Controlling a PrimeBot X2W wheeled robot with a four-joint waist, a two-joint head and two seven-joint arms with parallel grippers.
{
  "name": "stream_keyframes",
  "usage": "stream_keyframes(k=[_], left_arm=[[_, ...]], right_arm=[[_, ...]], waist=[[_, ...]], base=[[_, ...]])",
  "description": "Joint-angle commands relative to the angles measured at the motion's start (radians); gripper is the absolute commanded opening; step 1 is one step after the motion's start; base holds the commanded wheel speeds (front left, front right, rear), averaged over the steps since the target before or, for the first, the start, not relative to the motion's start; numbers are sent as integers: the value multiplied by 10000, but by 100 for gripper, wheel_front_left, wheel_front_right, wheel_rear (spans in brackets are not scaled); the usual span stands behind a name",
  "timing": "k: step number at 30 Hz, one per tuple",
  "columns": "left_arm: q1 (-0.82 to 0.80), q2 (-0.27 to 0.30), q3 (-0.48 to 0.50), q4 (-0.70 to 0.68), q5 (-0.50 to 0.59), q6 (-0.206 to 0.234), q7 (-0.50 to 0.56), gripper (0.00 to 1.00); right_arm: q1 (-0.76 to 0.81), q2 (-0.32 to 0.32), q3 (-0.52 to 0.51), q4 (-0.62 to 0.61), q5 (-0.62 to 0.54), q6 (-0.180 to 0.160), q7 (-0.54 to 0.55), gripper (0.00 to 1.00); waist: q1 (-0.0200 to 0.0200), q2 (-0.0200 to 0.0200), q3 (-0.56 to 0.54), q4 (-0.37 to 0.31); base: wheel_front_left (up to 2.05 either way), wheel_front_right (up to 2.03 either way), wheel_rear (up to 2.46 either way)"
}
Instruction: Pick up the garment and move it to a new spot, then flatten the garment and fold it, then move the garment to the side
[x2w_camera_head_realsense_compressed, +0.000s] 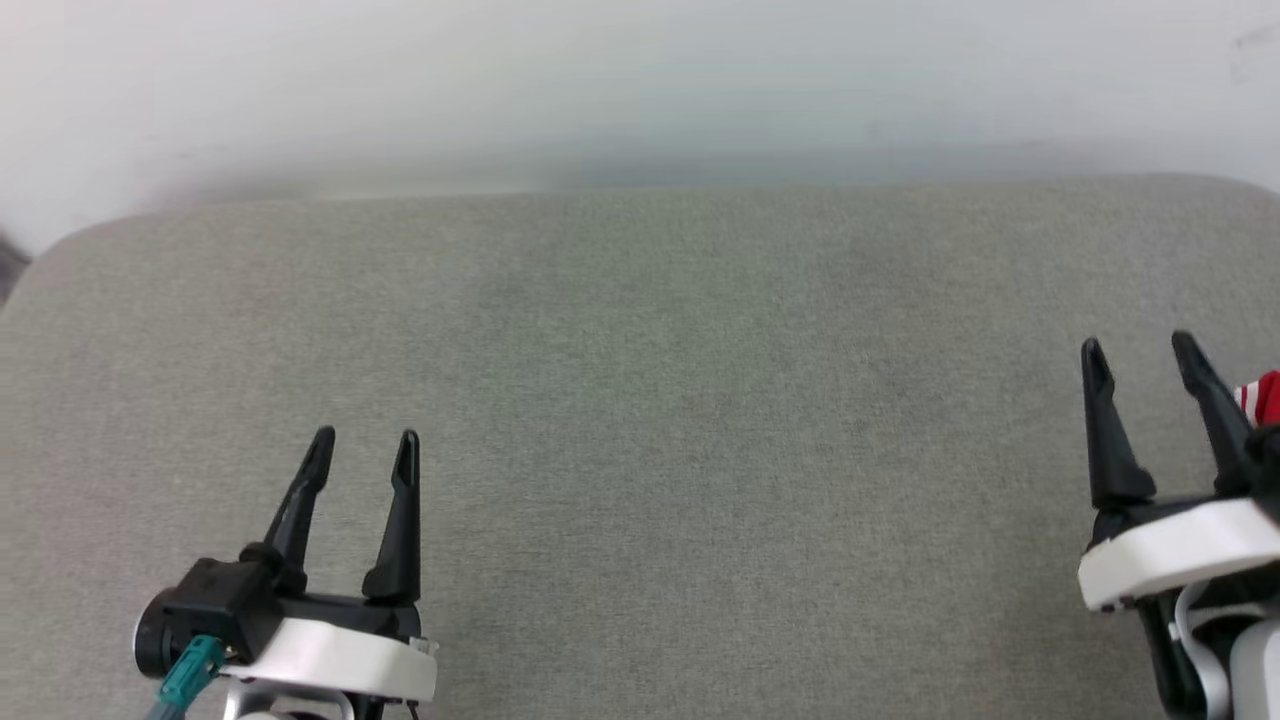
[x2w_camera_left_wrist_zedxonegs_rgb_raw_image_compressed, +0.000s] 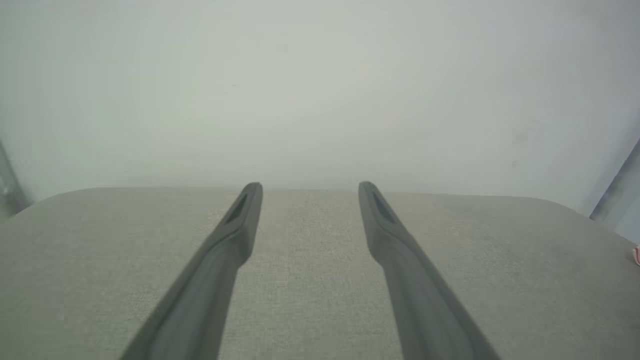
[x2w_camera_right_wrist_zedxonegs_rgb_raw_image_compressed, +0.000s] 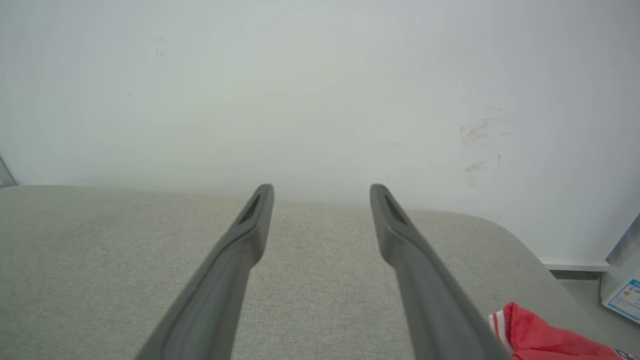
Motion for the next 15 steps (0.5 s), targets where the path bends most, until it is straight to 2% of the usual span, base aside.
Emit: stream_keyframes(k=[1, 15], left_arm=[[114, 7, 12, 38, -32, -17, -21, 100], [689, -187, 69, 443, -269, -72, -21, 100]], right_arm=[[144, 38, -26, 4, 15, -7, -73, 100], [1260, 601, 512, 793, 202, -6, -1269, 100]], waist=[[3, 0, -140, 123], [3, 0, -588, 251]], base=[[0, 0, 0], [0, 0, 0]])
